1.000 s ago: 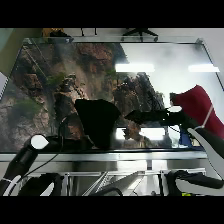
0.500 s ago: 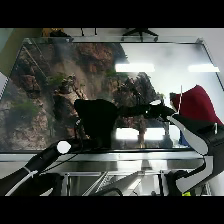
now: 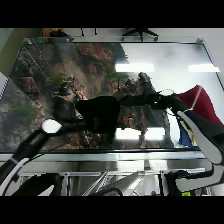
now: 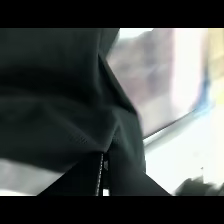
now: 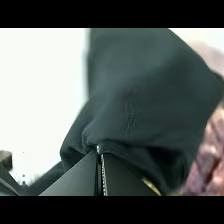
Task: Fold the shirts.
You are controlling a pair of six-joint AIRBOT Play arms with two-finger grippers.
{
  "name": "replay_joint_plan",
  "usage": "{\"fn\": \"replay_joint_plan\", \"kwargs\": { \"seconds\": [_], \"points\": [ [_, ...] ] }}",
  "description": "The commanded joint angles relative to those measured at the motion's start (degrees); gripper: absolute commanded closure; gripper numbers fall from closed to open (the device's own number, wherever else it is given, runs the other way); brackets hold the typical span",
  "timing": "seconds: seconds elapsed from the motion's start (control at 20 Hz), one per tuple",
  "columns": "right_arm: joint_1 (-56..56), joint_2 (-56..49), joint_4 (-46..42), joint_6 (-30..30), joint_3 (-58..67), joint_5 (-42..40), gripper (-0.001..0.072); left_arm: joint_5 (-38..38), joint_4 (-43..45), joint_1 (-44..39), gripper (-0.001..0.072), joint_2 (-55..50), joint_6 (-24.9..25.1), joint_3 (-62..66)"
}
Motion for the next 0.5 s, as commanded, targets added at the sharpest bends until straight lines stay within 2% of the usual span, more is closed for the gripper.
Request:
{"fn": "replay_joint_plan", "kwargs": {
  "seconds": [0.0, 0.2, 0.35, 0.45],
  "points": [
    [-5.1, 12.3, -0.2, 2.4, 3.1, 5.9, 0.0696, -10.8, -3.1, 13.0, 0.0690, 13.4, 1.3, 10.3],
    [-6.7, 27.7, -1.9, 4.7, 15.3, 6.2, 0.0697, -18.4, -3.3, 28.1, 0.0691, 24.1, 0.0, 28.3],
    [-6.7, 33.5, -11.6, 11.5, 26.9, 4.7, 0.0697, -21.9, -3.3, 36.5, 0.0690, 26.4, -0.2, 40.7],
    [-6.7, 34.0, -18.9, 13.6, 33.2, 3.9, 0.0697, -22.2, -3.0, 40.2, 0.0691, 26.0, -0.1, 46.3]
  ]
}}
